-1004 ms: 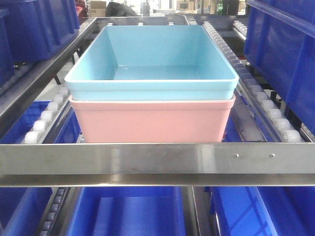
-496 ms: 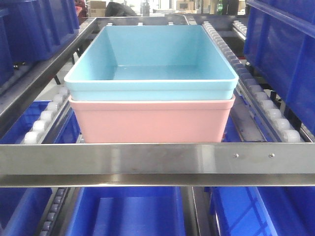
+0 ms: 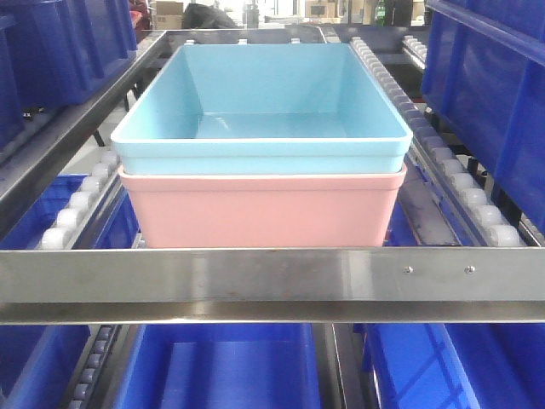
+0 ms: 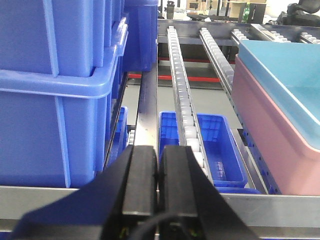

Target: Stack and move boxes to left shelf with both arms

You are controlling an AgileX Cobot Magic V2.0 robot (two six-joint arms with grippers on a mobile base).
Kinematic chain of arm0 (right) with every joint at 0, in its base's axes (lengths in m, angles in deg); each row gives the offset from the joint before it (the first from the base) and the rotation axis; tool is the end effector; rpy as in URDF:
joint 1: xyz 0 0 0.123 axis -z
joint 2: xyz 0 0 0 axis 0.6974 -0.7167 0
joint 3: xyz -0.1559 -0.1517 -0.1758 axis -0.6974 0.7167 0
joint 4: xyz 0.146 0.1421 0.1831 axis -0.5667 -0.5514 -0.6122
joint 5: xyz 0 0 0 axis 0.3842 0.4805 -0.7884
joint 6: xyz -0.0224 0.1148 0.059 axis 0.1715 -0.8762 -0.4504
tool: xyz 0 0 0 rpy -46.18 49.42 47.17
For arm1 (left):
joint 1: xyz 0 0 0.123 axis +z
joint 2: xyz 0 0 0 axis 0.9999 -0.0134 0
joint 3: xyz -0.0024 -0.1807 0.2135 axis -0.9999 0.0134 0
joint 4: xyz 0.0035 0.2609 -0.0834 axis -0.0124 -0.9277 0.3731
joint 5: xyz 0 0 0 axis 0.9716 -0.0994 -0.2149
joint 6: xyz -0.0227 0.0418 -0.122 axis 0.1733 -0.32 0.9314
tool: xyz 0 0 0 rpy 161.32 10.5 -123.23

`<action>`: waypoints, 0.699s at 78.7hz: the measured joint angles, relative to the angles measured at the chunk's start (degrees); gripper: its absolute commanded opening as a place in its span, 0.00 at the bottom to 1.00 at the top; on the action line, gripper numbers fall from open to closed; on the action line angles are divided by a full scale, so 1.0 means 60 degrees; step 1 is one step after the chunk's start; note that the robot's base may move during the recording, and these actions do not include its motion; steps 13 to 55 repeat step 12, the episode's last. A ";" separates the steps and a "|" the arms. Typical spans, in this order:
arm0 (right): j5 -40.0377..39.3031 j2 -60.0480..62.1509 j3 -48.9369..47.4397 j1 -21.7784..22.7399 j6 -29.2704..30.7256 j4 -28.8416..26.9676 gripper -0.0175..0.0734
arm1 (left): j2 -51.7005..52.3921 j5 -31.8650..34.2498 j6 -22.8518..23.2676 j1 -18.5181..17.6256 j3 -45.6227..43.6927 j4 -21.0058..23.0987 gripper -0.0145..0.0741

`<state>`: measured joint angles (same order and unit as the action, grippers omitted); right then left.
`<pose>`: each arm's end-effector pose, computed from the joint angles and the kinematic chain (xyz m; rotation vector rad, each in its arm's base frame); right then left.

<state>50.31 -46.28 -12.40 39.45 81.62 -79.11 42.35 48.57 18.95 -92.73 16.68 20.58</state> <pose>0.1243 0.0100 0.2020 -0.0858 1.5311 0.0381 0.1245 -0.0081 0.2021 0.0173 1.5312 -0.0844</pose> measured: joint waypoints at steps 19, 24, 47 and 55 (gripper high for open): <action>0.0000 0.0000 0.0000 0.0000 0.0000 0.0000 0.25 | 0.0000 0.0000 0.0000 0.0000 0.0000 0.0000 0.16; 0.0000 0.0000 0.0000 0.0000 0.0000 0.0000 0.25 | 0.0000 0.0000 0.0000 0.0000 0.0000 0.0000 0.16; 0.0000 0.0000 0.0000 0.0000 0.0000 0.0000 0.25 | 0.0000 0.0000 0.0000 0.0000 0.0000 0.0000 0.16; 0.0000 0.0000 0.0000 0.0000 0.0000 0.0000 0.25 | 0.0000 0.0000 0.0000 0.0000 0.0000 0.0000 0.16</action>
